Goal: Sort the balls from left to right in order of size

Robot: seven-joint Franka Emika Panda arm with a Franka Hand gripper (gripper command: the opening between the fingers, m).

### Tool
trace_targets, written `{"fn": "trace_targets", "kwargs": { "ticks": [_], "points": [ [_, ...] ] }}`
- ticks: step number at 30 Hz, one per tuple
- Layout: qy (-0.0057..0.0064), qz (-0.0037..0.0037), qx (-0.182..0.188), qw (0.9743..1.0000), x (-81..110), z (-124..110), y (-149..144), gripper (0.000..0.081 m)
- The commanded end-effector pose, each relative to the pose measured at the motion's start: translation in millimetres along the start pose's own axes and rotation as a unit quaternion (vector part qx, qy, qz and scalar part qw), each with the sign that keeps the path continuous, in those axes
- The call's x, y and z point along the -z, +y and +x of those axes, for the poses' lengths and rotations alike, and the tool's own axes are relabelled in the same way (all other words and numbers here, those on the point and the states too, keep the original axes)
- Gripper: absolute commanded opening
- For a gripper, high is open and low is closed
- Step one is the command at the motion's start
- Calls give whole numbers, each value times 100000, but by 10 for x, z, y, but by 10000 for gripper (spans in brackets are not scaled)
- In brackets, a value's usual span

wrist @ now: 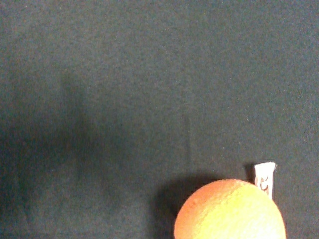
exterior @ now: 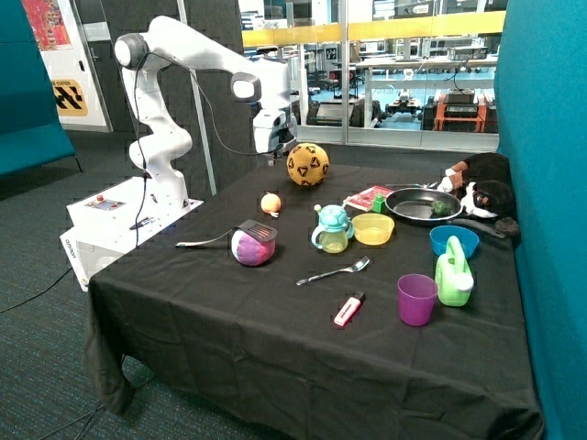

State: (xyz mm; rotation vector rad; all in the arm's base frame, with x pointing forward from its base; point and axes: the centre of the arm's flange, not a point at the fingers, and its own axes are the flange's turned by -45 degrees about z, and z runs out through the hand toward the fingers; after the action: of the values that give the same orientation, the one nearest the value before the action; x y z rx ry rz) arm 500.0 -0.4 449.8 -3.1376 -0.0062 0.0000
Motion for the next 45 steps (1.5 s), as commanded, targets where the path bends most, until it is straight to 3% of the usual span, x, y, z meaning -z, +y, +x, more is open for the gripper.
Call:
{"fn": "trace_targets", "kwargs": {
  "ticks": [1, 4, 6, 9, 21, 33, 45],
  "points": [
    [-14, -198, 6675, 99777, 2, 0, -4, 808],
    [-14, -198, 6587, 99783, -15, -14, 74, 808],
    [-14, -198, 6460, 99791, -28, -16, 112, 602],
    [-14, -198, 6452, 99791, -41, -7, 138, 511],
    [-11, -198, 5056, 99872, -92, 9, 277, 507],
    [-4, -198, 1289, 99991, -146, -183, 724, 519],
    [-4, -198, 1425, 99990, -201, -362, 1081, 549]
  ]
}}
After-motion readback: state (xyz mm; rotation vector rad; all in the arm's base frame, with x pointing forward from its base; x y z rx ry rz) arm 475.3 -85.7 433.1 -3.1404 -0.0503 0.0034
